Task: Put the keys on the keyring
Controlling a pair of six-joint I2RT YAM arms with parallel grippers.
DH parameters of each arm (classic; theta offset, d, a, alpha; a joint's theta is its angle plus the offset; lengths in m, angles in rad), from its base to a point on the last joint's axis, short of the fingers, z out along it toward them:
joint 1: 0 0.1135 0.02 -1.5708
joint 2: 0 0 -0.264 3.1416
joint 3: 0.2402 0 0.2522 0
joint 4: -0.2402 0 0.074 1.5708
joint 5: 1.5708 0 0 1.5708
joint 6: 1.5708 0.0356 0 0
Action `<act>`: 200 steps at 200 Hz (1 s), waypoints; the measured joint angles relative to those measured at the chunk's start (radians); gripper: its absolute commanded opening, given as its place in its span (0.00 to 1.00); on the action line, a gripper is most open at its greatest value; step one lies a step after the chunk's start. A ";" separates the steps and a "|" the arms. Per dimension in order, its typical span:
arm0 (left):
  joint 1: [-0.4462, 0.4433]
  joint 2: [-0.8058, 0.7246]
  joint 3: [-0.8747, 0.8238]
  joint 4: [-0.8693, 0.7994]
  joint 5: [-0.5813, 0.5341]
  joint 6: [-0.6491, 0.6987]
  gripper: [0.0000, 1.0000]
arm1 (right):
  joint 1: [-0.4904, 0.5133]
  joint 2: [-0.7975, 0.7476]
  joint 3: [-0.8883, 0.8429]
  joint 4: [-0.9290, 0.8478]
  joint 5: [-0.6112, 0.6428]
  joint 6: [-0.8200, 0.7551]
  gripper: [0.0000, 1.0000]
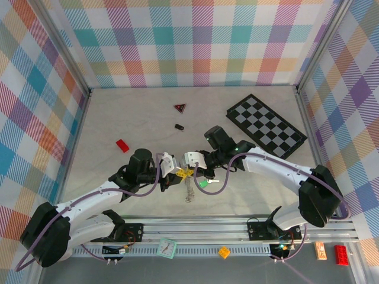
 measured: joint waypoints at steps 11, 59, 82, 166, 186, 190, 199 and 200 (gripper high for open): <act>0.000 0.000 0.000 -0.001 0.000 0.000 0.00 | 0.001 0.000 0.001 -0.003 0.000 0.000 0.00; 0.000 0.000 0.001 0.004 0.005 0.000 0.00 | -0.021 -0.019 0.001 0.026 -0.006 0.107 0.38; 0.000 0.000 0.001 0.005 0.006 0.000 0.00 | -0.086 -0.114 -0.038 0.116 0.001 0.262 0.45; 0.000 0.000 0.001 0.005 0.004 -0.001 0.00 | -0.129 -0.250 -0.171 0.046 0.357 1.033 0.46; 0.000 0.000 0.001 0.005 0.004 -0.001 0.00 | -0.129 -0.238 -0.187 0.006 0.343 1.124 0.47; 0.000 0.000 0.001 0.005 0.004 -0.001 0.00 | -0.127 -0.238 -0.193 0.005 0.332 1.127 0.47; 0.000 0.000 0.001 0.005 0.005 -0.003 0.00 | -0.121 -0.241 -0.204 0.006 0.304 1.124 0.47; 0.000 0.000 0.001 0.005 0.005 -0.003 0.00 | -0.120 -0.242 -0.205 0.007 0.303 1.122 0.47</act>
